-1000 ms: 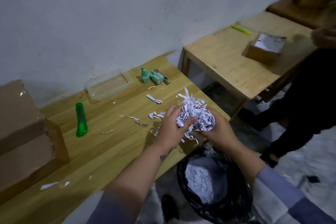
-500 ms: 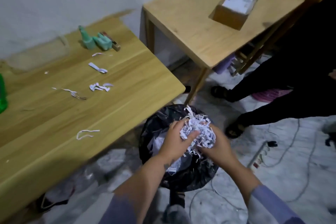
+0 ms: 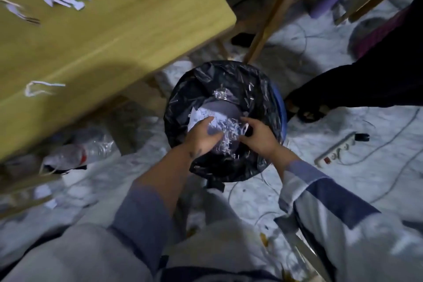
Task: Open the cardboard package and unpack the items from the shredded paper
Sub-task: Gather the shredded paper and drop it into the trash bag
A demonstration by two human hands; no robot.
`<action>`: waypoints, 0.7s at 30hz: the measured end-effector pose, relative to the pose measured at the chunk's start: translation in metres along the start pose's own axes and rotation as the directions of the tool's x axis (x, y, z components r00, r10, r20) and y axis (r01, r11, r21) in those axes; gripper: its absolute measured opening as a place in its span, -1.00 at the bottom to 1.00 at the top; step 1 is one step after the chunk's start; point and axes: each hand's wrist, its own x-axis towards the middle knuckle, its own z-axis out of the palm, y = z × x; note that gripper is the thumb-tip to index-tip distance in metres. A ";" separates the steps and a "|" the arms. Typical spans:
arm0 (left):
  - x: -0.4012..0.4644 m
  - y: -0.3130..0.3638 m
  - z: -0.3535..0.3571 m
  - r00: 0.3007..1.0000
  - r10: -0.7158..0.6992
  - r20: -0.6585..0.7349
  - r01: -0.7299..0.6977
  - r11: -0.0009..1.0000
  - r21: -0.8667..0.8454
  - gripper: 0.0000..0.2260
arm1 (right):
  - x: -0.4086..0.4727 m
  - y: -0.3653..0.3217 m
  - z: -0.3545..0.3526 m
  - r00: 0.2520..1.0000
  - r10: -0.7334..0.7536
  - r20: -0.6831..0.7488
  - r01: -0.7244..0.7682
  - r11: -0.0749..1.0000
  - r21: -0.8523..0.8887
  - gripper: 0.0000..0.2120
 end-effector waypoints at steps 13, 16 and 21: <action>-0.106 0.046 -0.064 0.957 0.285 -0.061 -0.260 0.930 0.258 -0.64 | -0.066 -0.110 -0.044 0.935 -0.325 -0.140 0.302 0.940 -0.160 -0.70; -0.133 0.052 -0.088 0.931 0.323 -0.169 -0.278 0.929 0.244 -0.67 | -0.085 -0.151 -0.049 0.899 -0.412 -0.150 0.373 0.898 -0.236 -0.75; -0.176 0.040 -0.133 0.872 0.311 -0.377 -0.278 0.950 0.140 -0.71 | -0.098 -0.220 -0.044 0.834 -0.540 -0.115 0.494 0.822 -0.283 -0.80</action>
